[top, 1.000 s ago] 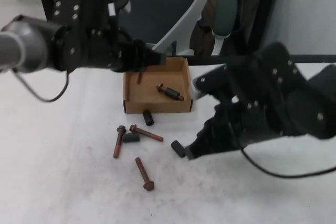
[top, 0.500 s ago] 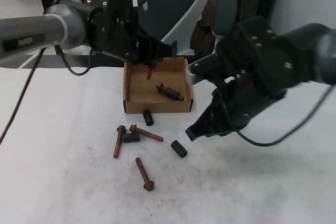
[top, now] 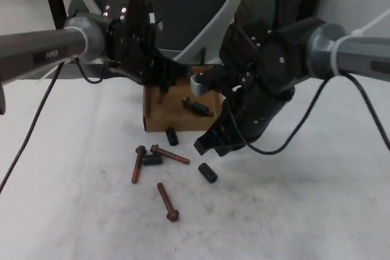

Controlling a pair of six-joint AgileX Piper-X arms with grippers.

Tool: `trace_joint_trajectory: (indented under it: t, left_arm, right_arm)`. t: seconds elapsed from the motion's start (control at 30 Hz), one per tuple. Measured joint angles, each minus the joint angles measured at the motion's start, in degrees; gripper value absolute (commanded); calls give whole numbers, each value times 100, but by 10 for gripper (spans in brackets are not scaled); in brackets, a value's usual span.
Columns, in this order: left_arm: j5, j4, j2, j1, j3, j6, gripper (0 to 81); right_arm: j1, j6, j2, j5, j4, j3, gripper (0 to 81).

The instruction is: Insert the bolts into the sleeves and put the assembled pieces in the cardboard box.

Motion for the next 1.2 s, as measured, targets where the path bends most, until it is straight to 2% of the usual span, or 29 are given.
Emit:
trace_joint_trajectory:
  t: [0.13,0.23,0.33,0.9,1.03,1.2]
  left_arm:
    - [0,86,115,35,2,6,8]
    - [0,86,111,35,2,6,8]
    - [0,71,111,35,-7,6,8]
    - [46,117,111,35,-7,149,12]
    - [75,205,111,35,-7,263,148]
    - [263,203,111,65,-7,294,405]
  right_arm:
    - [0,-23,192,-32,110,-160,127]
    - [0,-23,346,-49,216,-244,302]
    - [0,-23,452,-195,376,-309,431]
    - [233,-23,564,-332,395,-349,419]
    - [233,-23,779,-332,378,-394,419]
    - [233,-23,816,-295,378,-439,397]
